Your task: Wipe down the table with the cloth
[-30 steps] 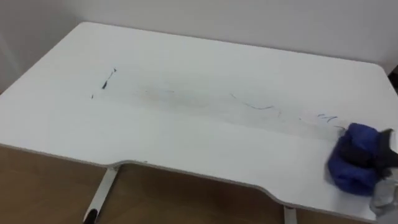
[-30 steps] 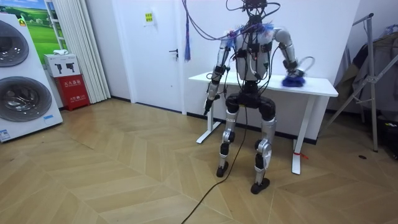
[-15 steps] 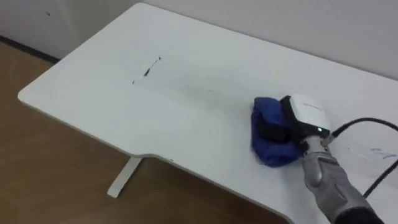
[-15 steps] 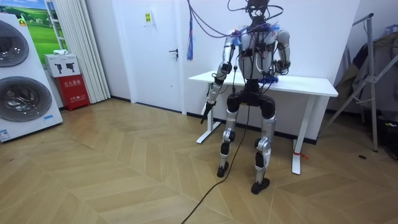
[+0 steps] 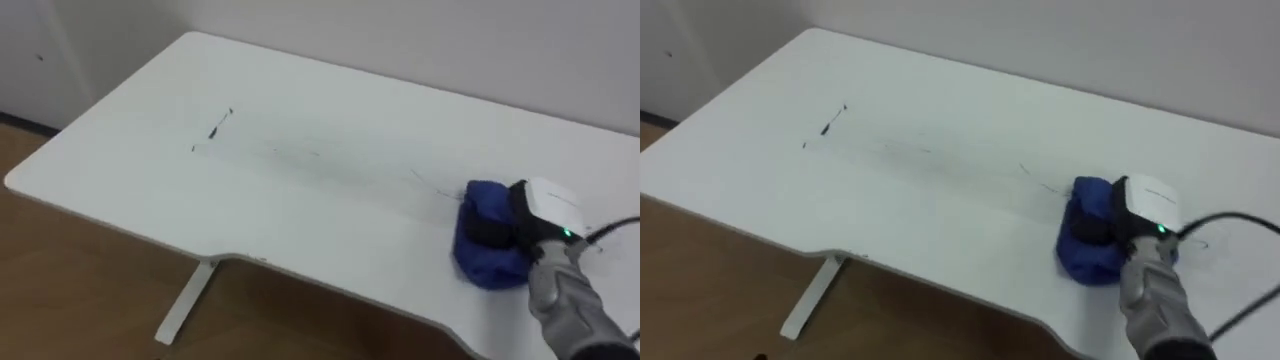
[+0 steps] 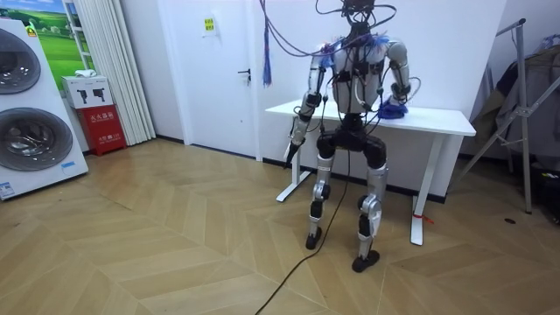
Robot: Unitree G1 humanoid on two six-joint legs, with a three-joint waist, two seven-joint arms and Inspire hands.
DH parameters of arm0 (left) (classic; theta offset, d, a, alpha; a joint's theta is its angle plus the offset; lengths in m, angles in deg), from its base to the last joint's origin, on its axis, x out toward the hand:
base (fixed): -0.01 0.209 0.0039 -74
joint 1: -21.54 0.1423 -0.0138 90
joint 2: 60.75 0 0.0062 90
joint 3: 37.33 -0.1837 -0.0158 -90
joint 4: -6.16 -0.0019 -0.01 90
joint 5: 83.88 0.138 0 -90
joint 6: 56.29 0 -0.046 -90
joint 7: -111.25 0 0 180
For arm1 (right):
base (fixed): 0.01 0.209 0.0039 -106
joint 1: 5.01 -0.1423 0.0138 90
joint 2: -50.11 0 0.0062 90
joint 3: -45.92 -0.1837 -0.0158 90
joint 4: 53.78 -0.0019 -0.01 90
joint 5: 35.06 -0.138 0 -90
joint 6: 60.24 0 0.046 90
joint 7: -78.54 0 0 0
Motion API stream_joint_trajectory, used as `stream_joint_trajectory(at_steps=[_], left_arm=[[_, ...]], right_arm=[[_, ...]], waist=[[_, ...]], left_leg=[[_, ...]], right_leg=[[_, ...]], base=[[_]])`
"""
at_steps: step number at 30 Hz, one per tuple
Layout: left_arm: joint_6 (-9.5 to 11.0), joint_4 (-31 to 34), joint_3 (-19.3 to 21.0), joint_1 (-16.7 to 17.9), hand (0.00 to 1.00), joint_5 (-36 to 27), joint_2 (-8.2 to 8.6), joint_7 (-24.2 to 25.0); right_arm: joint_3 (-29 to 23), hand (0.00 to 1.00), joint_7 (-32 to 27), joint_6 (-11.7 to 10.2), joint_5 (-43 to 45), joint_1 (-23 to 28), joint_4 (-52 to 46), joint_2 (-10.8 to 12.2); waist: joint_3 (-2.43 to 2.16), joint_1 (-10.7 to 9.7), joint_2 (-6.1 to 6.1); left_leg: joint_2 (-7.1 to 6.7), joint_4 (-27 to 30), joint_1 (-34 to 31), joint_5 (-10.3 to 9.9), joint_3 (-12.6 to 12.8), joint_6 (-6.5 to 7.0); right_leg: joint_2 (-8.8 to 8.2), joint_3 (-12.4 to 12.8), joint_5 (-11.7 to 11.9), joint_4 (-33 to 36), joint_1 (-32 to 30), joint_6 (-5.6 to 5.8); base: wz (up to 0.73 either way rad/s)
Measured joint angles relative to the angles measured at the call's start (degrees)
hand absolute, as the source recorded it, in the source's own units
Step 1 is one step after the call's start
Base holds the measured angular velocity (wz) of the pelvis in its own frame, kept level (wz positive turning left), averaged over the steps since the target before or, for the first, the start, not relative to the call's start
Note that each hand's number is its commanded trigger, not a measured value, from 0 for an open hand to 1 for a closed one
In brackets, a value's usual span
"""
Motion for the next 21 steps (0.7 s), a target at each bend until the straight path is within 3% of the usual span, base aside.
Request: stream_joint_trajectory(at_steps=[2, 3, 4, 5, 6, 9, 10, 11, 12, 14, 16, 18, 19, 21], left_arm=[[-0.68, -0.01, -0.83, -0.25, 0.00, -0.02, -0.02, 0.04], [-0.67, -0.02, -1.05, -0.43, 0.00, -0.01, -0.02, 0.07], [-0.61, -0.67, -1.22, -0.29, 0.00, -0.19, -0.17, 0.04], [-0.60, -1.93, -1.29, -0.59, 0.00, -0.47, -0.66, 0.04], [-0.64, -2.19, -1.31, -0.54, 0.00, -0.81, -0.89, 0.03], [-0.37, -3.72, -1.17, -0.37, 0.00, -1.02, -2.34, 0.10], [-0.12, -4.22, -1.14, -0.86, 0.00, -1.09, -3.55, 0.22], [0.69, -4.94, -0.62, -1.69, 0.00, -0.92, -5.14, 0.36], [0.89, -5.02, -0.34, -2.35, 0.00, -0.72, -5.88, 0.27], [2.22, -5.09, 0.04, -3.61, 0.00, -0.65, -7.88, -0.09], [2.18, -5.13, 0.46, -4.14, 0.00, -0.94, -8.51, -0.15], [2.18, -4.88, 0.45, -4.47, 0.00, -0.89, -8.55, -0.37], [2.19, -4.74, 0.46, -4.70, 0.00, -1.03, -8.52, -0.59], [2.38, -4.71, 0.52, -4.62, 0.00, -1.38, -7.96, -1.26]], right_arm=[[2.36, 1.00, 0.17, -0.62, 0.58, -4.59, 0.02, 0.23], [2.77, 1.00, 0.14, -0.83, 0.54, -5.48, 0.19, 0.23], [3.83, 1.00, 0.04, -1.50, 0.50, -7.14, 1.71, 0.26], [3.77, 1.00, -0.10, -2.53, 0.41, -7.82, 3.47, 0.18], [3.71, 1.00, -0.29, -2.67, 0.33, -7.90, 4.37, 0.15], [2.97, 1.00, -2.80, -3.19, -0.51, -7.71, 8.76, -0.19], [2.91, 1.00, -3.99, -3.34, -2.22, -6.94, 10.55, -0.87], [1.05, 1.00, -4.88, -3.43, -4.33, -4.92, 11.14, -1.33], [0.20, 1.00, -5.23, -3.40, -5.26, -3.94, 11.64, -1.52], [-1.52, 1.00, -6.49, -3.46, -6.75, -1.23, 12.69, -1.80], [-2.89, 1.00, -7.43, -3.99, -6.72, 0.65, 12.65, -1.83], [-4.87, 1.00, -7.86, -4.58, -6.74, 3.00, 12.33, -2.05], [-5.85, 1.00, -7.36, -4.71, -6.52, 4.25, 11.23, -2.27], [-6.97, 1.00, -6.26, -4.72, -5.92, 5.29, 10.64, -2.43]], waist=[[1.21, 2.81, 0.01], [1.31, 3.66, 0.02], [1.34, 4.63, 0.06], [1.24, 4.58, -0.02], [1.22, 4.63, -0.04], [1.18, 4.80, -0.12], [1.11, 4.38, -0.22], [0.72, 4.10, -0.84], [0.44, 4.25, -1.24], [0.23, 4.14, -1.43], [0.01, 2.93, -1.84], [-0.29, 1.31, -2.25], [-0.71, 0.03, -2.87], [-0.73, -1.48, -2.87]], left_leg=[[-0.03, 2.24, -1.64, -0.65, 1.18, 0.73], [-0.07, 3.09, -2.34, -1.02, 1.52, 0.97], [-0.12, 4.54, -3.75, -1.74, 1.89, 1.40], [-0.12, 5.96, -5.39, -2.27, 1.55, 2.02], [0.02, 6.20, -6.11, -2.51, 1.57, 2.29], [1.71, 8.06, -8.08, -3.56, 3.01, 3.56], [2.95, 8.60, -8.10, -3.91, 5.19, 3.73], [3.96, 9.20, -8.28, -4.20, 6.83, 3.77], [4.40, 9.55, -8.21, -4.40, 7.36, 3.70], [7.67, 12.21, -8.32, -5.97, 9.55, 2.72], [9.38, 13.44, -8.63, -6.55, 9.95, 1.79], [10.75, 14.43, -8.78, -6.92, 9.80, 0.56], [11.04, 14.57, -8.69, -6.89, 9.77, -0.35], [12.70, 14.96, -7.71, -6.90, 9.83, -2.53]], right_leg=[[-1.48, -1.26, 0.07, 3.53, -2.81, -0.12], [-1.95, -1.66, 0.12, 4.52, -3.73, -0.17], [-2.71, -2.69, 0.35, 5.75, -4.95, -0.25], [-3.27, -4.84, 1.11, 6.41, -5.53, -0.28], [-3.35, -5.32, 1.60, 6.51, -5.67, -0.41], [-4.67, -7.17, 4.47, 10.08, -8.00, -0.51], [-6.39, -8.31, 5.14, 14.55, -8.88, -1.10], [-8.31, -8.36, 5.15, 20.40, -9.63, -1.18], [-9.17, -8.07, 4.92, 22.35, -10.17, -1.11], [-10.73, -5.79, 4.20, 24.89, -10.46, -1.23], [-11.94, -5.83, 4.23, 21.55, -10.21, -1.17], [-11.53, -5.96, 4.56, 13.82, -8.40, -0.64], [-11.37, -5.84, 5.08, 8.67, -6.96, -0.19], [-9.49, -5.58, 5.80, 3.80, -5.11, 0.33]], base=[[-0.23], [-0.10], [0.06], [0.13], [0.17], [-0.10], [0.17], [0.26], [0.14], [-0.24], [-0.29], [-0.16], [-0.11], [-0.20]])
